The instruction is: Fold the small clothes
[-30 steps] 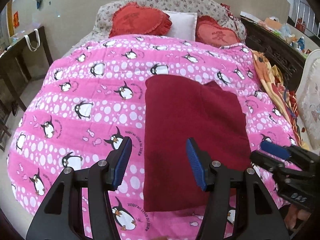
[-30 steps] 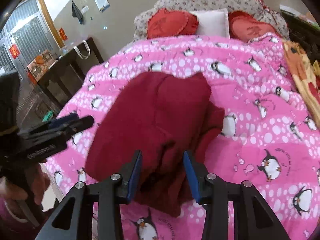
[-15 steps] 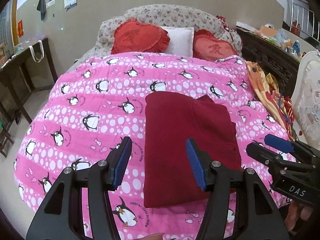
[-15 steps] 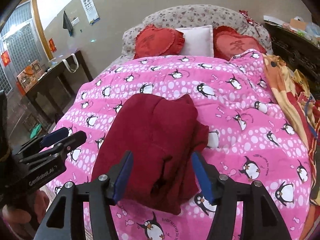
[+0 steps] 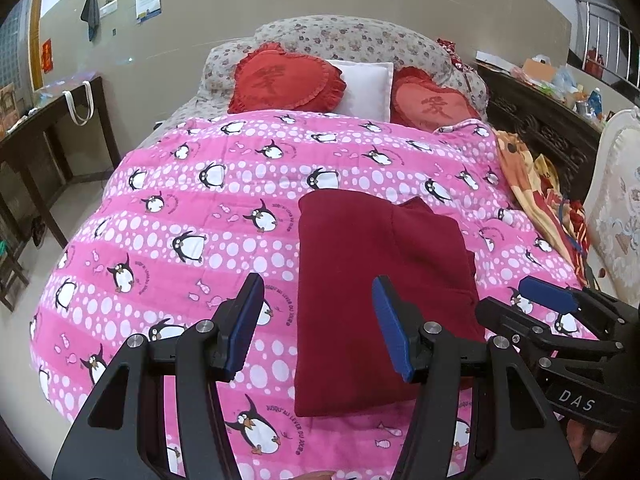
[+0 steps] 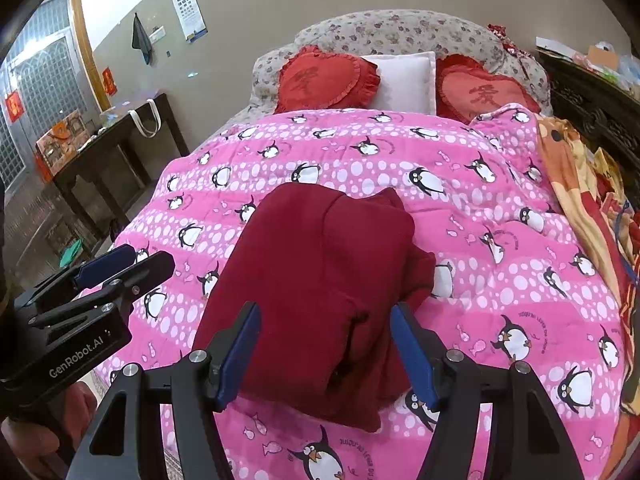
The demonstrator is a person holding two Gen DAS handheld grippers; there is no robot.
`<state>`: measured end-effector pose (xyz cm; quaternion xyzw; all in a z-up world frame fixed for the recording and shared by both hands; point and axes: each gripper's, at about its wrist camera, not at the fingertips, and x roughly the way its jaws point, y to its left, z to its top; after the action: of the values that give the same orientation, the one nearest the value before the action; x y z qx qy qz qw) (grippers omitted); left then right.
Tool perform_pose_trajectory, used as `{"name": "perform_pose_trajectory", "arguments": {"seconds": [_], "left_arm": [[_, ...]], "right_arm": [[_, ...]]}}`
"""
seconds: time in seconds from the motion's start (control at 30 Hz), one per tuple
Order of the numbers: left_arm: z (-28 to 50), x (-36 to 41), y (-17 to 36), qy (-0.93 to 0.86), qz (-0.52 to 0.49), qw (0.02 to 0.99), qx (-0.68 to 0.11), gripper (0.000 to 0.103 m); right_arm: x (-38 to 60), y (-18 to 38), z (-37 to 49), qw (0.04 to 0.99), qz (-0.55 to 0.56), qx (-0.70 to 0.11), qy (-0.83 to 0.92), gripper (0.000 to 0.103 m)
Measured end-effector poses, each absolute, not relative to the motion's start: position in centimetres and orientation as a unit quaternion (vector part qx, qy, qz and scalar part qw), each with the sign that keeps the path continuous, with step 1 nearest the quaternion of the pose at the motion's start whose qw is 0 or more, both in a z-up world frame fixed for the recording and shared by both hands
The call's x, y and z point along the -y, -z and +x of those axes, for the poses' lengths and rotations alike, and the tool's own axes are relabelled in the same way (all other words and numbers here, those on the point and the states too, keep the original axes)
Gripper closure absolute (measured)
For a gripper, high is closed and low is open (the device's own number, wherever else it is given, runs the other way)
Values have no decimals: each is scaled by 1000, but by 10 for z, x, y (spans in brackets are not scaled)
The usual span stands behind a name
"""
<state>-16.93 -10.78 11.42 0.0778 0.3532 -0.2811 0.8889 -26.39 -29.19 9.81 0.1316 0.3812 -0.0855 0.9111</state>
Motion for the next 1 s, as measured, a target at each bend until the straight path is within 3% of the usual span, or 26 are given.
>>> {"name": "perform_pose_trajectory", "arguments": {"seconds": [1.0], "left_arm": [[-163,115,-104,275,78,886,-365,47]], "right_arm": [[291,-81,-253,899,141,-407,75,38]]}}
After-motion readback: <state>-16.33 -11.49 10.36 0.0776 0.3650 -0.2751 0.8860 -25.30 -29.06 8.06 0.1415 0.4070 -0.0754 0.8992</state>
